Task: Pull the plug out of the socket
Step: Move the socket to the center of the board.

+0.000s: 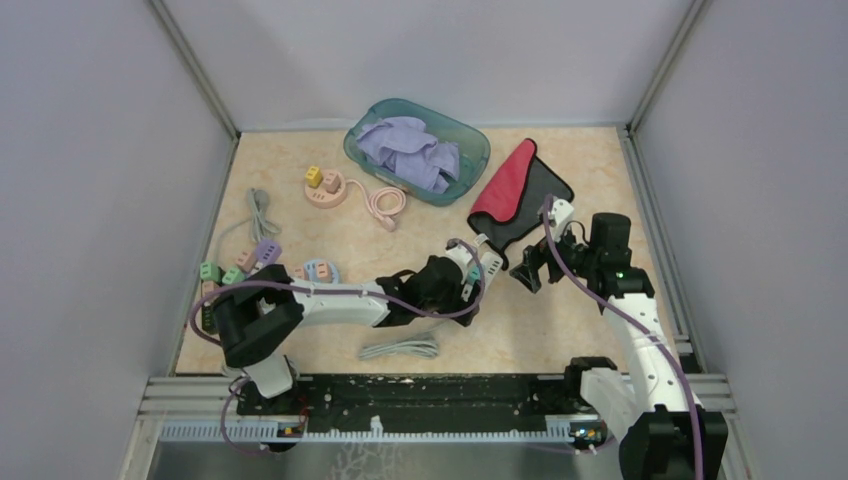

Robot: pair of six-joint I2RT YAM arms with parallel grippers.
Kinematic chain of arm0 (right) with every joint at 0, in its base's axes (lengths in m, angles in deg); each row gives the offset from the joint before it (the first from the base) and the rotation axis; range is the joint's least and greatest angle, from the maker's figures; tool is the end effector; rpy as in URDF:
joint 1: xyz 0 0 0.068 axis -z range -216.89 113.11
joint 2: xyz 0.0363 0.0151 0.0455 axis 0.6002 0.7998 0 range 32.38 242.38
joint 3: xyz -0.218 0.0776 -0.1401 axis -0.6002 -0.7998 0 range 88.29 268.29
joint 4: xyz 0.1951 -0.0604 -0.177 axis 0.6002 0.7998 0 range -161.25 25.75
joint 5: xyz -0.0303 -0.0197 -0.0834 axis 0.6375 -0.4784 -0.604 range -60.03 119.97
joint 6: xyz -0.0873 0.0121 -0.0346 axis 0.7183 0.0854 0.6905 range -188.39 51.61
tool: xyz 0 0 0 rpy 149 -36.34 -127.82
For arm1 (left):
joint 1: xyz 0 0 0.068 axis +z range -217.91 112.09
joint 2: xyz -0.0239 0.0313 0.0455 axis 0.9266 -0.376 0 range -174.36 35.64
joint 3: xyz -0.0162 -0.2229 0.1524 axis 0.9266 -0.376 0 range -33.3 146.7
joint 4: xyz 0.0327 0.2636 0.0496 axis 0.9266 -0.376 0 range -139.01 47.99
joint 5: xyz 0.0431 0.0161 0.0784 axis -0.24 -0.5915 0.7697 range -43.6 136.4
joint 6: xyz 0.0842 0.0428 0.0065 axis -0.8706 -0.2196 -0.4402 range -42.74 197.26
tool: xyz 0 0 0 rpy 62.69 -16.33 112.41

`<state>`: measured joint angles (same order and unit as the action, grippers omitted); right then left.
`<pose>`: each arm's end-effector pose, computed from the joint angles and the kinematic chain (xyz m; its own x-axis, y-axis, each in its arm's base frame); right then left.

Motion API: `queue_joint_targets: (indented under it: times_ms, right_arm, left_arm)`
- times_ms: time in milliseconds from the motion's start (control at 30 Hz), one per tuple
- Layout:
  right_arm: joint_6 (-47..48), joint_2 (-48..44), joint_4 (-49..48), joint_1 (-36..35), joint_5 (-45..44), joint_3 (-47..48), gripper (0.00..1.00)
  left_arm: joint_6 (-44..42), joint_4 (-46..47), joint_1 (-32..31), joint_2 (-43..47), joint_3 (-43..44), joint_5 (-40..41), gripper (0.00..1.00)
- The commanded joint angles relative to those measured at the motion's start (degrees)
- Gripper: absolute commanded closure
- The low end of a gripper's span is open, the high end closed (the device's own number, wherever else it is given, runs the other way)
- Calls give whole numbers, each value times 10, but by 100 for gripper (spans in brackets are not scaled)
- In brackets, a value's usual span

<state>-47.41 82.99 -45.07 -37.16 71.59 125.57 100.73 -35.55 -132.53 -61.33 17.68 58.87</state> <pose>0.2214 0.0578 0.2277 -0.4093 -0.2696 -0.8717 -0.7096 0.6946 0.1184 0.1853 -0.3472 0.1317 -0.5731 0.3008 -0.7623 0.6349 0.7511 -0.1810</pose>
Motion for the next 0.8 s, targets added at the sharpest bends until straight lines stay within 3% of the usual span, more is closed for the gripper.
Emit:
queue_joint_targets:
  times_ms: [0, 433, 533, 667, 767]
  right_arm:
    - [3, -13, -23, -7, 2, 21, 8]
    - [3, -12, -24, -8, 2, 20, 8]
    - [2, -12, -24, -8, 2, 20, 8]
    - [3, -13, -23, -8, 4, 20, 8]
    - [5, -12, -21, -9, 12, 20, 8]
  left_arm:
    - [3, 10, -4, -25, 25, 1, 5]
    - [8, 0, -10, -69, 52, 3, 26]
    - [5, -6, -12, -73, 55, 8, 37]
    - [-12, -8, -13, -66, 51, 20, 78]
    - [-63, 11, -13, -48, 30, 20, 96]
